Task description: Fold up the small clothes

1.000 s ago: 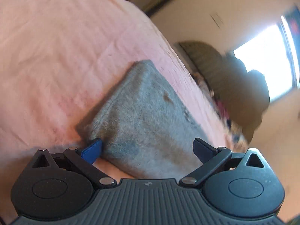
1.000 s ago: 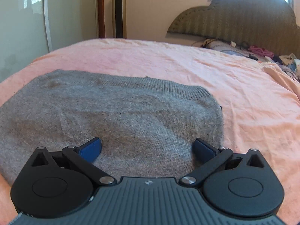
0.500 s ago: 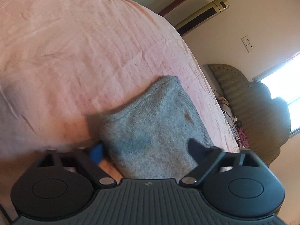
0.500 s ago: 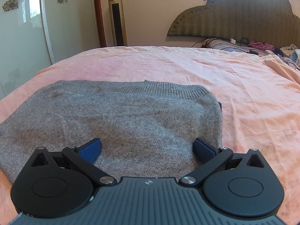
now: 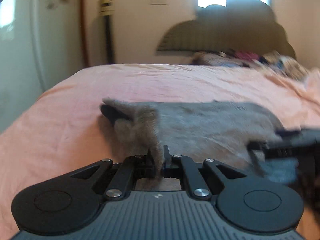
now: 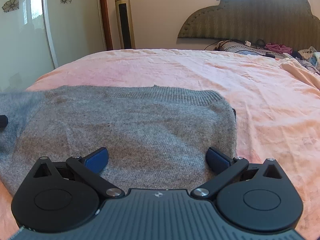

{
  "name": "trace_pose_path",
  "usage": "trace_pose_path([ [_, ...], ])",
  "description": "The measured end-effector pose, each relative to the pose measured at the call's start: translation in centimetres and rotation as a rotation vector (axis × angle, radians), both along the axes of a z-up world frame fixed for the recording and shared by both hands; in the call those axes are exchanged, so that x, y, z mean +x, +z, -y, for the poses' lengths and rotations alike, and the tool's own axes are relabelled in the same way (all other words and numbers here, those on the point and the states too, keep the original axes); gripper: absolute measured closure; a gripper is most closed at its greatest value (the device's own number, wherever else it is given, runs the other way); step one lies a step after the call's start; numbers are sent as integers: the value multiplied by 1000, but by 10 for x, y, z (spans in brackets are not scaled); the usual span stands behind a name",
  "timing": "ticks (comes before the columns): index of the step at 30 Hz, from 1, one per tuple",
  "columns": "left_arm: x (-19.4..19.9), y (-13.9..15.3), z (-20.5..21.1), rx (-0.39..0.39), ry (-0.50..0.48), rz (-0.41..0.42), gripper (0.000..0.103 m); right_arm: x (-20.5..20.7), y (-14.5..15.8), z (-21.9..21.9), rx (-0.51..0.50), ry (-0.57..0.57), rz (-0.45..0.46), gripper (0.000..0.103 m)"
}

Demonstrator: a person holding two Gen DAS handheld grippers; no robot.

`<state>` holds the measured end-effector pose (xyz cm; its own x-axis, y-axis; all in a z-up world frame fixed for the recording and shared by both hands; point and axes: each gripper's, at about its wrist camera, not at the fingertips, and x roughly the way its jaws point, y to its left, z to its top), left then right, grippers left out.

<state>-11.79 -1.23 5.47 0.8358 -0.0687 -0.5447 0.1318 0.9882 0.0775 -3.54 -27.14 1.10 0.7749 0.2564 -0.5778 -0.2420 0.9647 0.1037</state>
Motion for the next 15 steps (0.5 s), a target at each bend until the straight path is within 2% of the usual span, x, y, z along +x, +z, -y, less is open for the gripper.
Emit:
trace_pose_path([
  [2, -8, -17, 20, 89, -89, -8, 97, 6, 15, 4, 98, -16, -53, 0],
  [3, -9, -25, 24, 110, -98, -14, 97, 9, 27, 7, 197, 7, -76, 0],
  [5, -9, -35, 20, 103, -95, -24, 97, 19, 45, 7, 381, 98, -120, 0],
  [7, -10, -37, 16, 77, -96, -15, 97, 41, 54, -5, 503, 206, -216, 0],
  [10, -13, -37, 13, 50, -99, -3, 97, 81, 51, -30, 577, 273, -366, 0],
  [15, -12, -38, 5, -5, -96, -1, 97, 135, 36, -92, 564, 354, -557, 1],
])
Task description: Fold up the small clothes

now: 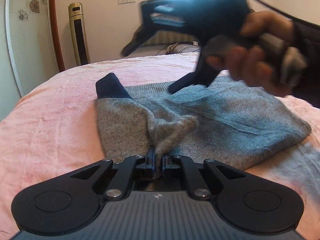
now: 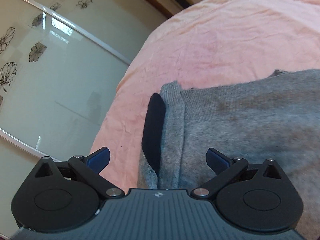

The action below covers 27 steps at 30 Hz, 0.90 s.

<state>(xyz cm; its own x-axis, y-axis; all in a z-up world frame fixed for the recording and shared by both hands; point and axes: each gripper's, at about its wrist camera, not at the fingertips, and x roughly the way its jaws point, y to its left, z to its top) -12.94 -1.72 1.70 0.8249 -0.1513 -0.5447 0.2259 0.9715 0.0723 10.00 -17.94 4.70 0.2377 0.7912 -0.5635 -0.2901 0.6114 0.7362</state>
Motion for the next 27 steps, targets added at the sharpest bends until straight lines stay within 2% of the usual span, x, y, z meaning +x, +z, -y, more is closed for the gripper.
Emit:
trace_pose_path([
  [6, 3, -2, -5, -43, -10, -5, 97, 27, -14, -51, -126, 42, 0, 18],
  [8, 5, -2, -7, -52, -13, -10, 97, 33, -16, -58, -124, 28, 8, 19],
  [9, 5, -2, -7, -53, -14, -12, 97, 36, -16, -61, -120, 16, 9, 24],
  [10, 5, -2, -6, -50, -16, -12, 97, 38, -15, -63, -130, 9, 18, 47],
  [12, 7, -1, -5, -39, -21, -11, 97, 39, -15, -63, -132, 15, 21, 85],
  [16, 9, 6, -1, -18, -42, -2, 97, 31, -6, -51, -123, 16, 103, 85],
  [20, 10, 25, 22, -31, -124, 28, 97, 22, 19, -6, -67, -12, 168, 85],
  [24, 4, 42, 67, -65, -285, 58, 97, 7, 45, 78, -71, -84, 230, 85],
  [27, 1, 37, 105, -73, -402, 32, 97, -5, 42, 147, -104, -168, 212, 85],
])
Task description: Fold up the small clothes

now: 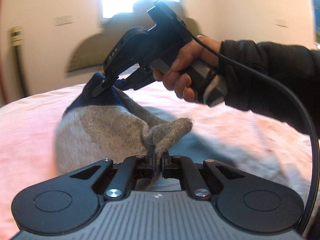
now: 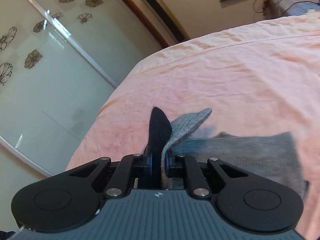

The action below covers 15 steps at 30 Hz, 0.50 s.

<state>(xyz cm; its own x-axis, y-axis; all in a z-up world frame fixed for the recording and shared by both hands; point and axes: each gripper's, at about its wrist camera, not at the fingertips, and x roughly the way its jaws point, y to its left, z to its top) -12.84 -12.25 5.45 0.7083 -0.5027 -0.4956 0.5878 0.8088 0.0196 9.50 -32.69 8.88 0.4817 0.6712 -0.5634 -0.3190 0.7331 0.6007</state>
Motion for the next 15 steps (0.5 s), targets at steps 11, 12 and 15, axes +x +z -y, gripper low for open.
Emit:
trace_pose_path([
  [11, 1, -40, 57, 119, -118, -84, 97, -26, -65, 81, 98, -195, -103, 49],
  [12, 2, -39, 61, 125, -126, -81, 97, -21, -64, 76, 90, -192, -101, 47],
  [15, 8, -31, 52, 64, -158, -122, 96, -12, -66, 63, -42, -199, -114, 67],
])
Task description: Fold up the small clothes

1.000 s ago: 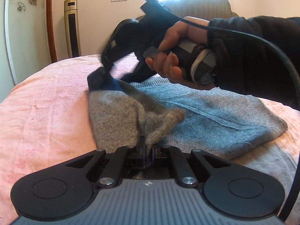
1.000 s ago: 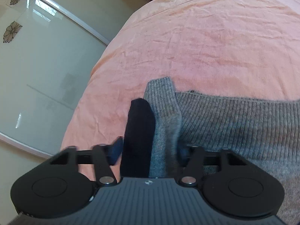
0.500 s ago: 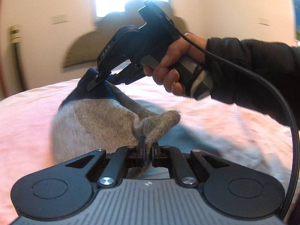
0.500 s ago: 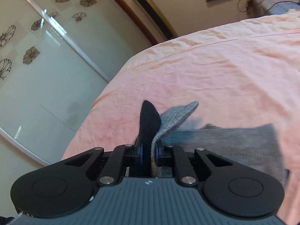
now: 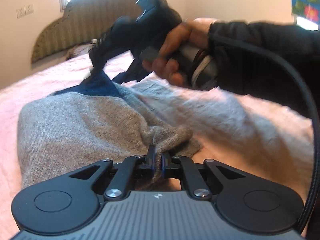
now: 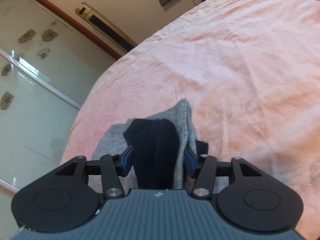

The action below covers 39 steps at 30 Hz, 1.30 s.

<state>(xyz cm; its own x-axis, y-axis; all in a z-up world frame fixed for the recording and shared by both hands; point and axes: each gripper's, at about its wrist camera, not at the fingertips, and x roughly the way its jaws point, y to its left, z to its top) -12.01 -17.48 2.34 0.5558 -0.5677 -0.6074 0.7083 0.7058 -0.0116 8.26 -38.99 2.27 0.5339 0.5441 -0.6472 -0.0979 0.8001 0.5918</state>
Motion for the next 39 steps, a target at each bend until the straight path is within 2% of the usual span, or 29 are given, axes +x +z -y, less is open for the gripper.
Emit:
trace_pose_path([
  [1, 1, 4, -7, -30, -8, -23, 95, 1, 1, -4, -52, 9, 7, 77],
  [2, 3, 9, -19, -63, -18, -55, 94, -2, 4, -4, -61, 9, 17, 77],
  [3, 4, 15, -32, -90, -21, -79, 91, -8, 9, 1, -57, -9, 21, 69],
  [5, -1, 22, -60, -144, 6, -101, 75, -29, 23, 9, -57, -50, 56, 43],
  [6, -3, 26, -76, -167, 34, -97, 52, -42, 29, 11, -67, -61, 94, 20],
  [7, -5, 28, -94, -194, 70, -87, 27, -57, 34, 12, -70, -57, 130, 8],
  [8, -8, 30, -112, -221, 107, -71, 20, -69, 34, 12, -65, -42, 140, 7],
  [9, -10, 31, -126, -240, 140, -59, 17, -80, 33, 13, -63, -26, 134, 9],
  [11, -6, 33, -153, -276, 216, -81, 17, -95, 29, 9, -93, -18, 123, 10],
  [13, 11, 31, -172, -338, 292, -148, 17, -101, 22, 5, -106, 6, 99, 10],
  [16, 60, 21, -195, -537, 395, -319, 17, -91, 12, 5, -66, -19, 58, 10],
  [18, 101, 6, -203, -673, 449, -463, 17, -74, 7, 5, 5, -40, 37, 10],
  [19, 119, -3, -202, -716, 471, -529, 17, -63, 3, 5, 34, -58, 18, 10],
  [22, 162, -23, -189, -757, 485, -654, 18, -37, -4, 1, 43, -93, -3, 7],
  [24, 183, -33, -171, -750, 435, -699, 20, -26, -6, -3, 68, -97, 10, 1],
  [26, 192, -33, -157, -710, 429, -672, 21, -20, -8, -7, 80, -92, 24, 1],
  [27, 196, -33, -150, -681, 426, -669, 38, -20, -9, -9, 74, -90, 39, 7],
  [28, 200, -35, -145, -629, 435, -673, 63, -19, -10, -11, 64, -79, 43, 24],
  [29, 202, -36, -143, -610, 438, -669, 64, -18, -11, -11, 49, -80, 31, 38],
  [30, 204, -37, -144, -612, 434, -662, 67, -17, -14, -9, 50, -90, 2, 64],
  [31, 204, -35, -144, -598, 428, -650, 70, -17, -15, -6, 86, -87, 0, 69],
  [35, 204, -17, -153, -574, 404, -598, 73, -16, -2, -14, 140, -71, 34, 72],
  [39, 225, 18, -180, -532, 458, -467, 73, 9, 16, -41, 196, -46, 92, 73],
])
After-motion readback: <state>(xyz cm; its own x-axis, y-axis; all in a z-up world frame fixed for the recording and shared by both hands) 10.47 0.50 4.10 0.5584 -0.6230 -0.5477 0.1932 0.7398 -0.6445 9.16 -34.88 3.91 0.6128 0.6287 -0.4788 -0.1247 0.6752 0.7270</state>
